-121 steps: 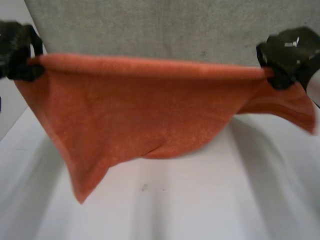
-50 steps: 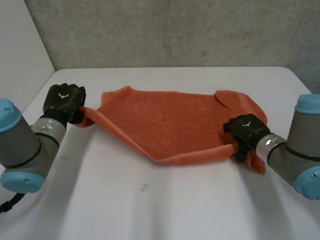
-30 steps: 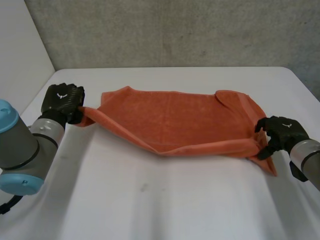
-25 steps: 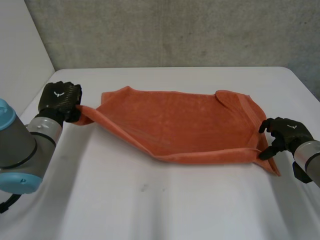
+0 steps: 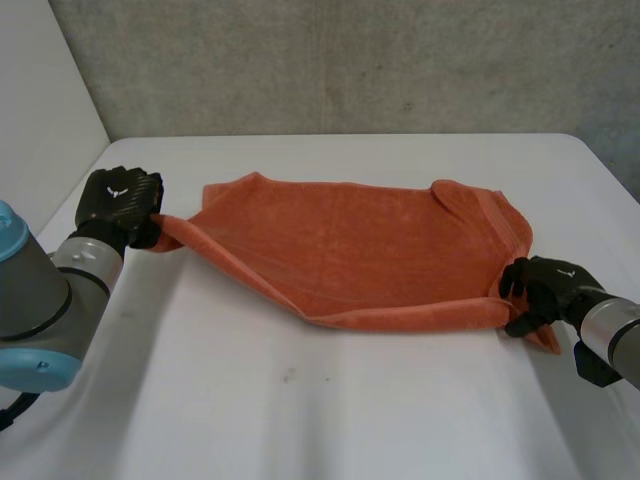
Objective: Fold the laundry
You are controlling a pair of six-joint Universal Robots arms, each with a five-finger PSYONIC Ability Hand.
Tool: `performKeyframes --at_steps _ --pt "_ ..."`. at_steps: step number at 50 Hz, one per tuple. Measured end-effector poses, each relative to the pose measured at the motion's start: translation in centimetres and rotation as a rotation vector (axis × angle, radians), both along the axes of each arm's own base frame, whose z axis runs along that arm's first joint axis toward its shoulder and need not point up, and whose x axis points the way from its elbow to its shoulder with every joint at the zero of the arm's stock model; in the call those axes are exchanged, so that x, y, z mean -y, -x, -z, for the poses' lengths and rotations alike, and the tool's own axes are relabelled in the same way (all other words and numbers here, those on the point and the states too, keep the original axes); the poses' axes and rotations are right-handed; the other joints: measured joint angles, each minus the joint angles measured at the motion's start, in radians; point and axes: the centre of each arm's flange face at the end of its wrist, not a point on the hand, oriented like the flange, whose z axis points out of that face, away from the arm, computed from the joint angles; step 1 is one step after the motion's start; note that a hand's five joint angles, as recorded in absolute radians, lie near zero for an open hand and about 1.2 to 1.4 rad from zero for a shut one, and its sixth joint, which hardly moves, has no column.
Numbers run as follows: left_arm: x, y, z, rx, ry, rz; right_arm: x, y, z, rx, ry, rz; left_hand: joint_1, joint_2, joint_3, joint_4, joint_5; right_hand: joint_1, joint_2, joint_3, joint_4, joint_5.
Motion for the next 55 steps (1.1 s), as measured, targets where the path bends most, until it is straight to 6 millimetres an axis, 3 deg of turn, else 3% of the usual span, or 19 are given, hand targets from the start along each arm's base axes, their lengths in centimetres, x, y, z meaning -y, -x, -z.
performKeyframes --at_steps 11,13,19,21,24,27,28,31,35,40,45,46,55 --pt "-0.1 0.0 0.0 0.0 -0.001 0.0 0.3 -0.1 0.0 -0.003 0.015 -0.003 0.0 0.0 0.0 0.0 0.0 0.182 0.2 0.205 0.206 0.204" --pt "-0.1 0.1 0.0 0.001 -0.001 0.001 0.7 -0.1 0.1 -0.005 0.026 -0.004 0.0 0.0 0.0 0.0 0.0 0.341 0.421 0.422 0.425 0.428" --pt "-0.6 0.1 -0.2 0.011 -0.012 0.004 1.6 0.0 -0.8 -0.013 0.072 -0.006 0.0 0.0 0.0 0.0 0.0 0.341 0.428 0.436 0.447 0.44" --pt "-1.0 0.1 -0.7 0.017 -0.02 0.005 1.9 0.1 -2.4 -0.029 0.131 -0.012 0.0 0.0 0.0 0.0 0.0 0.341 0.428 0.436 0.447 0.44" --pt "-2.2 -0.2 -1.9 0.025 -0.041 0.004 1.8 0.3 -6.6 -0.088 0.272 -0.025 0.0 0.0 0.0 0.0 0.0 0.341 0.428 0.436 0.447 0.44" --pt "-2.8 -0.4 -2.4 0.028 -0.054 0.003 1.4 0.5 -8.3 -0.13 0.325 -0.032 0.0 0.0 0.0 0.0 0.0 0.341 0.428 0.436 0.447 0.44" --pt "-3.5 -0.7 -3.1 0.031 -0.069 0.0 0.8 0.9 -10.2 -0.194 0.376 -0.041 0.0 0.0 0.0 0.0 0.0 0.341 0.428 0.436 0.447 0.44" --pt "-5.1 -1.3 -4.1 0.04 -0.105 -0.008 -0.5 1.5 -12.2 -0.312 0.413 -0.059 0.0 0.0 0.0 0.0 0.0 0.341 0.428 0.436 0.447 0.44" --pt "-7.3 -2.2 -4.8 0.069 -0.169 -0.022 -2.2 2.1 -13.2 -0.469 0.397 -0.103 0.0 0.0 0.0 0.0 0.0 0.341 0.428 0.436 0.447 0.44" --pt "-9.1 -3.3 -4.6 0.142 -0.229 -0.04 -3.6 2.4 -13.0 -0.608 0.343 -0.168 0.0 0.0 0.0 0.0 0.0 0.341 0.428 0.436 0.447 0.44" --pt "-9.5 -3.7 -4.1 0.181 -0.25 -0.045 -3.9 2.5 -12.5 -0.657 0.31 -0.199 0.0 0.0 0.0 0.0 0.0 0.341 0.428 0.436 0.447 0.44" --pt "-9.7 -4.2 -3.1 0.239 -0.283 -0.039 -3.9 2.6 -11.0 -0.706 0.245 -0.252 0.0 0.0 0.0 0.0 0.0 0.341 0.428 0.436 0.447 0.44" --pt "-7.0 -3.6 -0.4 0.246 -0.319 0.031 -0.9 2.5 -6.5 -0.698 0.142 -0.294 0.0 0.0 0.0 0.0 0.0 0.341 0.428 0.436 0.447 0.44"
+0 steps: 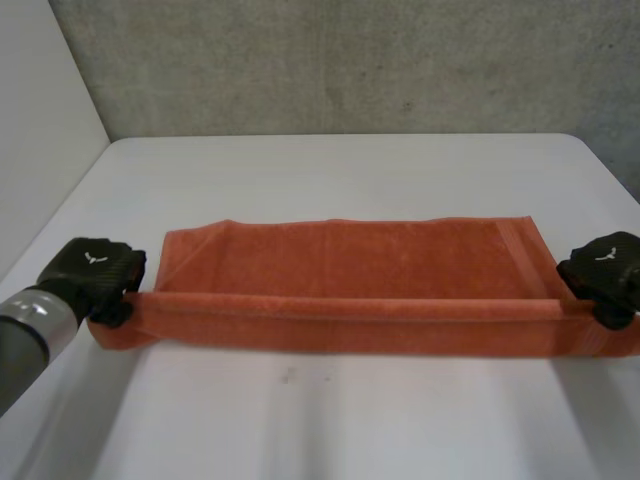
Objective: Fold the laundry
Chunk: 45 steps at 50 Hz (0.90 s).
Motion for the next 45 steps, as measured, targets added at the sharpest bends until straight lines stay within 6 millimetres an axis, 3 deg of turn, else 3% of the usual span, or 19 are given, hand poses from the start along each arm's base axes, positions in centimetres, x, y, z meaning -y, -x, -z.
performKeyframes --at_steps 6,10,12,13,14,19,20,25,26,27,28,29,30,31,32,33,39,45 --pt "3.1 0.8 1.3 -0.009 0.022 0.023 2.6 -1.3 2.2 0.038 0.025 0.008 0.0 0.0 0.0 0.0 0.0 0.0 0.0 0.0 0.0 0.0" --pt "4.9 1.5 1.8 -0.013 0.047 0.034 4.4 -2.1 2.7 0.061 0.083 0.021 0.0 0.0 0.0 0.0 0.0 0.0 0.0 0.0 0.0 0.0" --pt "4.9 1.5 1.8 -0.013 0.047 0.034 4.4 -2.1 2.7 0.061 0.083 0.021 0.0 0.0 0.0 0.0 0.0 0.0 0.0 0.0 0.0 0.0" --pt "7.1 2.5 2.0 -0.013 0.092 0.047 5.3 -2.4 2.6 0.068 0.116 0.025 0.0 0.0 0.0 0.0 0.0 0.0 0.0 0.0 0.0 0.0" --pt "7.6 2.7 2.1 -0.012 0.102 0.047 7.1 -3.1 2.4 0.081 0.192 0.028 0.0 0.0 0.0 0.0 0.0 0.0 0.0 0.0 0.0 0.0" --pt "10.3 3.5 2.6 -0.004 0.156 0.029 9.8 -4.3 2.4 0.09 0.288 0.024 0.0 0.0 0.0 0.0 0.0 0.0 0.0 0.0 0.0 0.0" --pt "11.8 3.9 3.1 0.001 0.186 0.013 11.3 -5.0 2.8 0.091 0.329 0.021 0.0 0.0 0.0 0.0 0.0 0.0 0.0 0.0 0.0 0.0" --pt "13.7 4.6 3.9 0.001 0.228 0.006 12.8 -5.7 3.6 0.09 0.358 0.015 0.0 0.0 0.0 0.0 0.0 0.0 0.0 0.0 0.0 0.0" --pt "14.6 5.1 4.2 -0.004 0.256 0.01 13.9 -6.4 4.5 0.087 0.371 0.011 0.0 0.0 0.0 0.0 0.0 -0.001 -0.002 -0.002 0.0 0.0" --pt "14.9 5.3 4.3 -0.007 0.27 0.013 14.3 -6.6 4.9 0.085 0.374 0.012 -0.114 -0.15 -0.147 -0.129 -0.091 -0.056 -0.08 -0.083 -0.07 -0.06" --pt "15.1 5.5 4.4 -0.01 0.283 0.019 14.6 -6.7 5.2 0.082 0.376 0.016 -0.276 -0.296 -0.271 -0.277 -0.23 -0.184 -0.227 -0.227 -0.213 -0.184" --pt "15.1 5.5 4.4 -0.01 0.283 0.019 14.6 -6.7 5.2 0.082 0.376 0.016 -0.276 -0.296 -0.271 -0.277 -0.23 -0.184 -0.227 -0.227 -0.213 -0.184" --pt "15.3 6.0 4.5 -0.019 0.305 0.036 14.9 -6.9 5.5 0.078 0.378 0.022 -0.509 -0.503 -0.474 -0.487 -0.434 -0.343 -0.392 -0.388 -0.393 -0.357" --pt "15.4 6.3 4.5 -0.023 0.315 0.046 15.3 -7.0 6.0 0.071 0.381 0.038 -0.509 -0.503 -0.474 -0.487 -0.434 -0.535 -0.592 -0.566 -0.573 -0.532" --pt "15.3 7.0 4.5 -0.034 0.336 0.076 15.6 -7.1 6.4 0.063 0.386 0.062 -0.807 -0.781 -0.768 -0.789 -0.729 -0.7 -0.821 -0.802 -0.811 -0.769" --pt "15.3 7.2 4.5 -0.037 0.341 0.086 15.7 -7.2 6.5 0.06 0.388 0.071 -0.893 -0.892 -0.878 -0.888 -0.817 -0.732 -0.873 -0.863 -0.873 -0.829" --pt "14.2 8.9 4.6 -0.059 0.365 0.174 15.9 -7.1 6.8 0.06 0.399 0.149 -0.927 -0.999 -0.982 -0.993 -0.905 -0.771 -0.957 -0.972 -0.963 -0.922" --pt "12.5 8.8 3.7 -0.06 0.356 0.193 14.5 -6.6 3.9 0.166 0.411 0.176 -0.927 -1.0 -0.982 -0.993 -0.905 -0.771 -0.957 -0.972 -0.963 -0.922"
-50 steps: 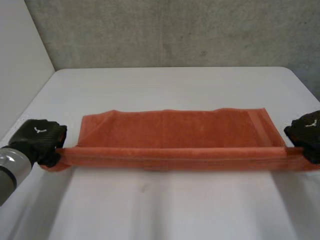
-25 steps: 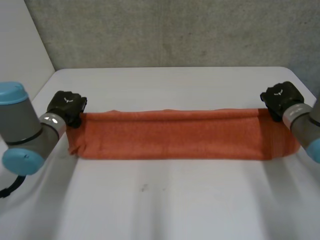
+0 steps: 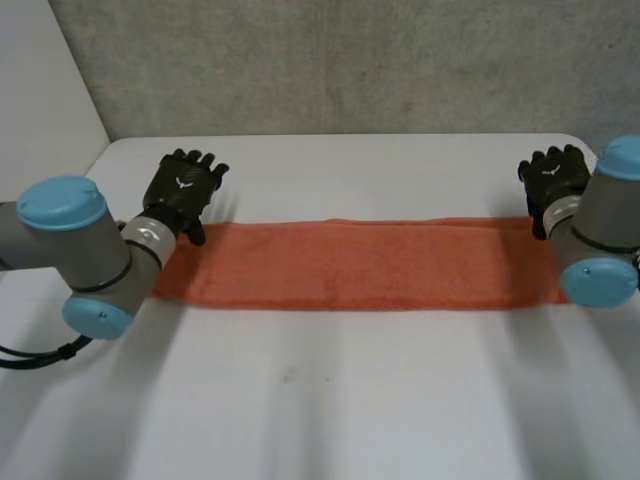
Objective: Fold the laundry
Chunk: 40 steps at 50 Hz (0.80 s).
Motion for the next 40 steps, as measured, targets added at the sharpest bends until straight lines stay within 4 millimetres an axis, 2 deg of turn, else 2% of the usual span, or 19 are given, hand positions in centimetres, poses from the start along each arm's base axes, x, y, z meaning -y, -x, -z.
performKeyframes --at_steps 5,8,9,10,15,20,22,30,40 --pt "-1.0 -0.9 -0.9 0.001 -0.009 -0.017 -1.7 0.1 -1.6 0.041 -0.008 -0.032 0.0 0.0 0.0 0.0 0.0 0.0 0.0 0.0 0.0 0.0" --pt "-2.1 -2.4 -1.8 0.0 -0.021 -0.042 -3.7 0.3 -2.5 0.052 -0.039 -0.068 0.0 0.0 0.0 0.0 0.0 0.0 0.0 0.0 0.0 0.0" --pt "-2.1 -2.4 -1.8 0.0 -0.021 -0.042 -3.7 0.3 -2.5 0.052 -0.039 -0.068 0.0 0.0 0.0 0.0 0.0 0.0 0.0 0.0 0.0 0.0" --pt "-2.8 -3.3 -2.2 -0.002 -0.031 -0.059 -4.8 0.7 -2.7 0.053 -0.068 -0.082 0.0 0.0 0.0 0.0 0.0 0.0 0.0 0.0 0.0 0.0" --pt "-4.4 -4.8 -2.5 -0.001 -0.059 -0.087 -7.3 2.1 -2.5 0.064 -0.174 -0.094 0.0 0.0 0.0 0.0 0.0 0.0 0.002 0.003 0.001 0.0" --pt "-4.9 -5.6 -2.2 0.004 -0.081 -0.104 -8.6 3.1 -2.0 0.087 -0.259 -0.097 0.0 0.0 0.0 0.0 0.0 0.008 0.03 0.039 0.016 0.025" --pt "-4.8 -6.3 -1.7 0.007 -0.097 -0.124 -9.3 4.0 -1.4 0.118 -0.317 -0.098 0.0 0.0 0.0 0.0 0.0 0.066 0.097 0.11 0.088 0.08" --pt "-3.9 -7.1 -0.7 0.012 -0.116 -0.15 -9.5 5.6 -0.3 0.194 -0.383 -0.101 0.0 0.0 0.0 0.0 0.0 0.124 0.148 0.172 0.152 0.137" --pt "-3.5 -7.3 0.0 0.008 -0.126 -0.162 -8.4 7.4 1.4 0.262 -0.395 -0.125 0.0 0.0 0.0 0.0 0.0 0.231 0.288 0.295 0.276 0.251"
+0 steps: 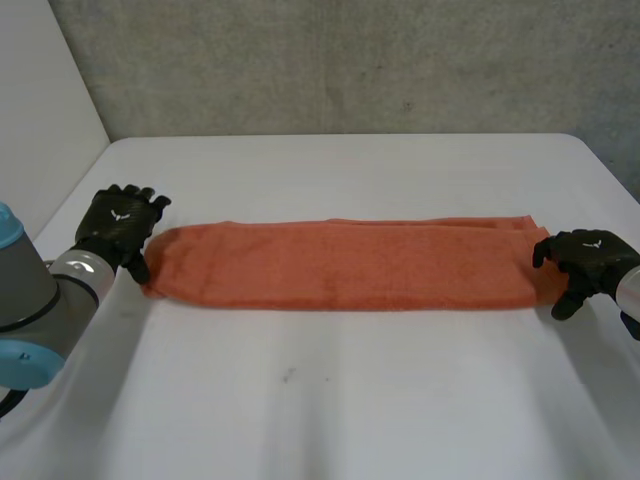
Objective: Fold the laundry
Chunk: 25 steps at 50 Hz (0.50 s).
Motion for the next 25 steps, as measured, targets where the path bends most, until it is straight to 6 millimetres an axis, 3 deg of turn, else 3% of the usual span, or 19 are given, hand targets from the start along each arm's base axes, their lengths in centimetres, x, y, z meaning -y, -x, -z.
performKeyframes --at_steps 9,25 --pt "-0.5 0.0 0.0 -0.001 -0.008 0.001 1.6 1.0 1.4 0.006 0.057 0.003 0.0 0.0 0.0 0.0 0.0 0.094 0.109 0.113 0.11 0.108" --pt "-1.3 0.5 0.5 0.001 -0.027 0.019 2.7 1.3 2.7 0.017 0.051 -0.008 0.0 0.0 0.0 0.0 0.0 0.229 0.273 0.275 0.272 0.261"
